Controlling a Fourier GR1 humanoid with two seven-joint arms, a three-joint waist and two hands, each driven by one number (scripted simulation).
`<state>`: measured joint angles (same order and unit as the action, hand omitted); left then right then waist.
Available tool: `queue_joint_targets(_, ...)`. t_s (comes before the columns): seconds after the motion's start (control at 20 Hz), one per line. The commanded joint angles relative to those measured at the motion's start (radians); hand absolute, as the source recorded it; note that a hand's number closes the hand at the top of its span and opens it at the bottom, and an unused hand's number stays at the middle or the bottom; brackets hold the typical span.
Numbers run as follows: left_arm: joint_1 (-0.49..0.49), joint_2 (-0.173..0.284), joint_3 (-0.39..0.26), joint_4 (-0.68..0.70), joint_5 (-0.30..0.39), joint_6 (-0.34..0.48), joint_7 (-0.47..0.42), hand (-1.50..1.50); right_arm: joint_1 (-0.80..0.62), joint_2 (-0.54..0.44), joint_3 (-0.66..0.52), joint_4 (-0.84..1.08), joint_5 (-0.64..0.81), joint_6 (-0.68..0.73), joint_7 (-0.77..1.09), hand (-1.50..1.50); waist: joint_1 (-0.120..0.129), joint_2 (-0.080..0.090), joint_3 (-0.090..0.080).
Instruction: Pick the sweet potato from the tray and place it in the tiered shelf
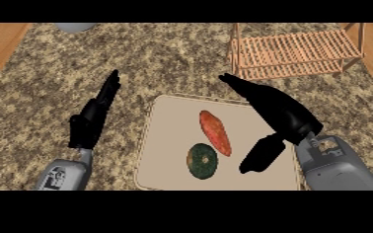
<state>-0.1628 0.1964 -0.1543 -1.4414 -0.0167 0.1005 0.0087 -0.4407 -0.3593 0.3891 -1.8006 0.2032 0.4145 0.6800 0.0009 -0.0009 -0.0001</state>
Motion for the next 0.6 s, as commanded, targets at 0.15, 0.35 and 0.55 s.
queue_joint_targets(0.15,0.007,-0.022,0.042,0.027,-0.022,-0.040,-0.023,0.00,0.000,0.088,-0.068,-0.029,0.044,0.101,0.074,-1.50,0.000,0.000,0.000)
queue_joint_targets(0.35,0.029,-0.023,0.035,-0.018,-0.035,-0.058,-0.011,0.00,-0.033,0.190,-0.008,0.052,0.142,0.056,0.057,-1.50,0.005,0.000,0.000)
queue_joint_targets(0.55,-0.077,-0.051,0.081,0.052,-0.047,-0.048,0.042,0.00,0.041,0.167,-0.058,0.014,0.175,0.107,0.020,-1.50,-0.001,0.001,0.000)
